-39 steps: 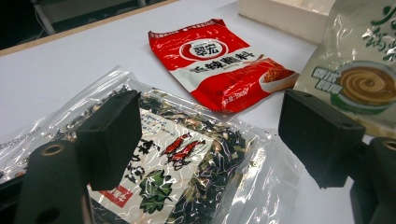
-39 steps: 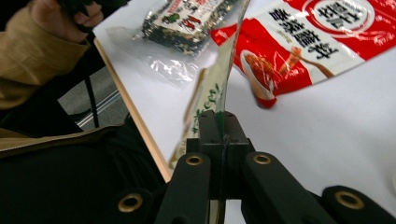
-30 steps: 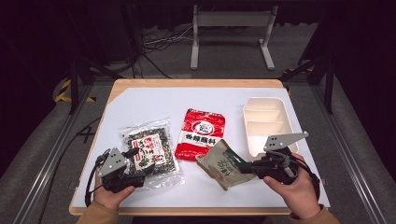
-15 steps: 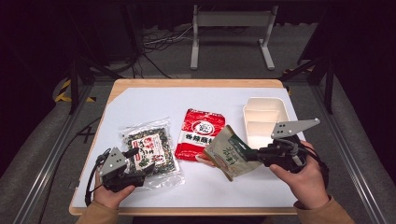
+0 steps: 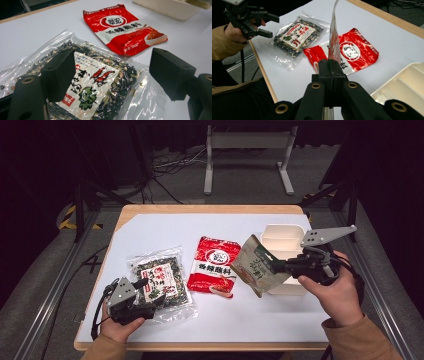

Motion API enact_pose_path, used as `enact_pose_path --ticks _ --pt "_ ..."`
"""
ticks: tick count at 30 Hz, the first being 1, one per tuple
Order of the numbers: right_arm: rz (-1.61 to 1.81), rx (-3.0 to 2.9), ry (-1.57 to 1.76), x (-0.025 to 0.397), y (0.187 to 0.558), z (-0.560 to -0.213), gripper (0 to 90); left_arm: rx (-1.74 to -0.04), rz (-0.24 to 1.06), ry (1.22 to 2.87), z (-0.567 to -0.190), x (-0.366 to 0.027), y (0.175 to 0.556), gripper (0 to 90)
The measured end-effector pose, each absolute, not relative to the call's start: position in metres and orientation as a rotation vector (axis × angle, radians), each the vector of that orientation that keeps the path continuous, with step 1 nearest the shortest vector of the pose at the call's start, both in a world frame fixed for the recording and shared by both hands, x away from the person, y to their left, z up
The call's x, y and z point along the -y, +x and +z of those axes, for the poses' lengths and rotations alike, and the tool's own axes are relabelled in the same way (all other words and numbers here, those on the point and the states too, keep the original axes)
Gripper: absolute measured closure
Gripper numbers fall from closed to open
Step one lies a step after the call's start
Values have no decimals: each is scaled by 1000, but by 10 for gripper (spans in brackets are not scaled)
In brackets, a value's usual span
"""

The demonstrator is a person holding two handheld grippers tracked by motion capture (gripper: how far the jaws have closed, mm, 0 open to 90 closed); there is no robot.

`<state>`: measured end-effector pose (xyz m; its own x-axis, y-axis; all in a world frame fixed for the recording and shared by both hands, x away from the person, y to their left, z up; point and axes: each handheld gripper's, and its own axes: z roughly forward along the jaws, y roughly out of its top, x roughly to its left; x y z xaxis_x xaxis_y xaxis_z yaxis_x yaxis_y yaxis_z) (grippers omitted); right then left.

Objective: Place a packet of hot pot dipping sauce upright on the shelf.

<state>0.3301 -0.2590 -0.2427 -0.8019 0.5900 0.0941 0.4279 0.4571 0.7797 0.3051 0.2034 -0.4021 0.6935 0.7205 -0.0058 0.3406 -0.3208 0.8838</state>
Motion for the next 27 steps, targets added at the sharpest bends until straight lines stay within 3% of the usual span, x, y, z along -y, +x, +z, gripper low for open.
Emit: enact_pose_path --ticks 27 --pt "1049 -2372 888 289 381 -211 896 -828 490 1929 -403 -203 305 218"
